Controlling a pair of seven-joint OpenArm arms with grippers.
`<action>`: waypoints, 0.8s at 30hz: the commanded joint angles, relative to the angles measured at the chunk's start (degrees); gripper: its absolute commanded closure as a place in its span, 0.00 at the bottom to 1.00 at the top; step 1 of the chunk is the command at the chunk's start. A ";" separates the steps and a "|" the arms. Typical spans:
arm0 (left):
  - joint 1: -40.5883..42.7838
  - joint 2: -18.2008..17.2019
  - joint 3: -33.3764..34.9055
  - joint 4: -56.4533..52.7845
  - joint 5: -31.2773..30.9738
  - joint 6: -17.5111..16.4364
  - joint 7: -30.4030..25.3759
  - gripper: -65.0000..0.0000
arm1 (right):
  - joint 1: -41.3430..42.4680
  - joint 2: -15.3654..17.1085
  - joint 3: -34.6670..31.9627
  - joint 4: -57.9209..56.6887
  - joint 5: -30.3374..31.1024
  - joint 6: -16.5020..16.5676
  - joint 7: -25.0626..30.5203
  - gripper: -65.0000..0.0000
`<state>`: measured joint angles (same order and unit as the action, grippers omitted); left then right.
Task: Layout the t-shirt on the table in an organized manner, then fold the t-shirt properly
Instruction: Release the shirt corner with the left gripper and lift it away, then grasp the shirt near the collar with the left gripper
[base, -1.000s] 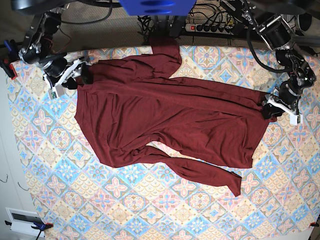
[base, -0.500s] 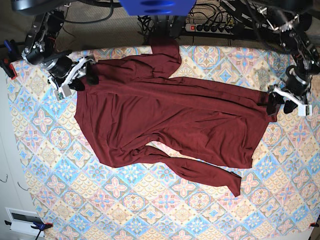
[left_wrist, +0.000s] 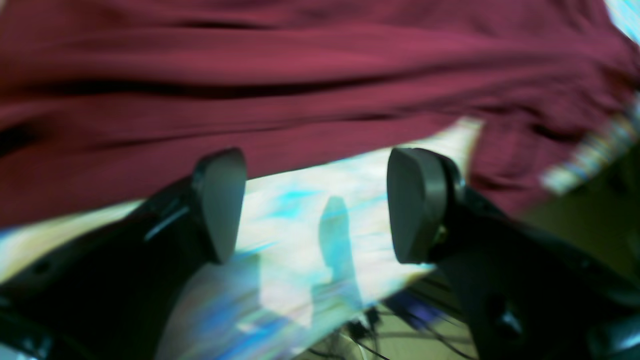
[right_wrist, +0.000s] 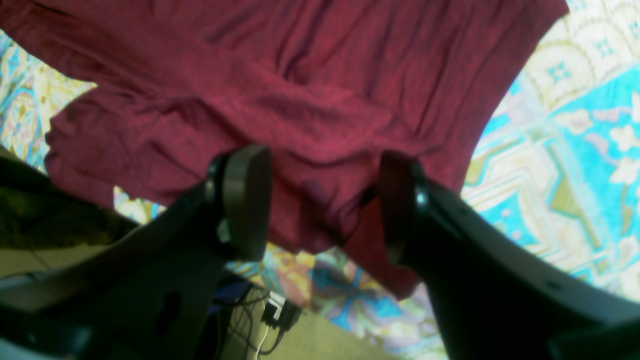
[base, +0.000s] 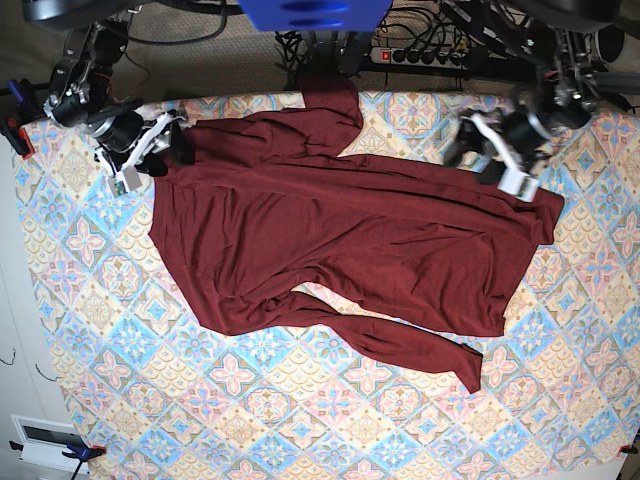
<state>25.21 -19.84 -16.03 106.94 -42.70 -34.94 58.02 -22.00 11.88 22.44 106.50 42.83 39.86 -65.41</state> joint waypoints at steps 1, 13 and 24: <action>-0.11 -0.78 1.75 1.06 -1.04 -0.18 -1.36 0.33 | 0.94 0.82 0.38 0.89 1.26 0.14 1.28 0.50; -0.55 -1.04 19.94 1.06 7.49 -0.18 -1.27 0.33 | 1.03 0.91 0.38 0.89 1.26 0.14 1.28 0.50; -4.95 -0.69 29.61 -7.37 12.85 -0.09 -1.54 0.33 | 1.03 0.91 0.38 0.89 1.26 0.14 1.28 0.50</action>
<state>19.86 -20.32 13.50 99.31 -31.27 -35.81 55.24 -21.15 12.08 22.44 106.50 42.89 39.83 -65.19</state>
